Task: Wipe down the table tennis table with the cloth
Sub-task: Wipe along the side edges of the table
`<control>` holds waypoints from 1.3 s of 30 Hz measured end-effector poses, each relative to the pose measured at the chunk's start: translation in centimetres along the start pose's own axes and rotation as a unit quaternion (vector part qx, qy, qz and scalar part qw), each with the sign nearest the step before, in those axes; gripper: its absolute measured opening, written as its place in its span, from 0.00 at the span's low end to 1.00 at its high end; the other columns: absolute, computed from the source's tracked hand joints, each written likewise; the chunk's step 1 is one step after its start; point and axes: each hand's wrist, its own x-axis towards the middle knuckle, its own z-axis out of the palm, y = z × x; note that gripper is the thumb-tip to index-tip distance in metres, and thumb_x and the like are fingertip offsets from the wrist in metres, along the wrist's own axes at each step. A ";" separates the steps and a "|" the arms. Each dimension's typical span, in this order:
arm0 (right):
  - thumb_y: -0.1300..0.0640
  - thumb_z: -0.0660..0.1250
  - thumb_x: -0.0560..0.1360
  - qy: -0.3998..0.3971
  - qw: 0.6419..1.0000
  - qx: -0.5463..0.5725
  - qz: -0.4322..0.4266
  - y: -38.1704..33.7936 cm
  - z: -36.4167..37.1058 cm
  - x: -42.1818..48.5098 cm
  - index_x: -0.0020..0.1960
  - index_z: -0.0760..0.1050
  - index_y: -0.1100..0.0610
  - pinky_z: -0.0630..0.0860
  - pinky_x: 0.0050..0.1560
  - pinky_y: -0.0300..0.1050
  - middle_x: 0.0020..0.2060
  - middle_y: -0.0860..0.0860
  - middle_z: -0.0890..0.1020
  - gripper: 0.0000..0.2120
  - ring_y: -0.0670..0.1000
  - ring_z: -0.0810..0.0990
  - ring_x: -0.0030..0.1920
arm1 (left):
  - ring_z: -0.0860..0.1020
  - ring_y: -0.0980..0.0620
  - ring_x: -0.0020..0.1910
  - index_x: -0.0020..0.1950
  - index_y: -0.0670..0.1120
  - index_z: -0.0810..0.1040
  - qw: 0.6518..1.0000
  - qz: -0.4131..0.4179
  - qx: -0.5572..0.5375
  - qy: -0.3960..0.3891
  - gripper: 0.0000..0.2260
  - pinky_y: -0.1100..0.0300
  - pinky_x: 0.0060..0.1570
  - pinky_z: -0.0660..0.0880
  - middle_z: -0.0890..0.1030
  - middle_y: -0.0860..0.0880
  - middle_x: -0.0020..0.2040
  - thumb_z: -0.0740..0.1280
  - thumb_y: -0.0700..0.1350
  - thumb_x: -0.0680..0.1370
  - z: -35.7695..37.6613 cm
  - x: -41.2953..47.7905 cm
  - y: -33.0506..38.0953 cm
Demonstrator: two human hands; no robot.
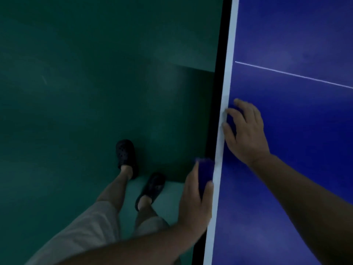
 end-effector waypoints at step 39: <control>0.48 0.50 0.83 -0.058 0.993 -0.027 0.097 5.9 0.8 23.0 0.79 0.62 0.57 0.48 0.80 0.56 0.80 0.51 0.59 0.27 0.54 0.51 0.81 | 0.68 0.58 0.71 0.80 0.57 0.56 0.999 0.038 0.001 0.000 0.26 0.57 0.67 0.70 0.66 0.53 0.75 0.56 0.58 0.82 0.4 31.5 14.5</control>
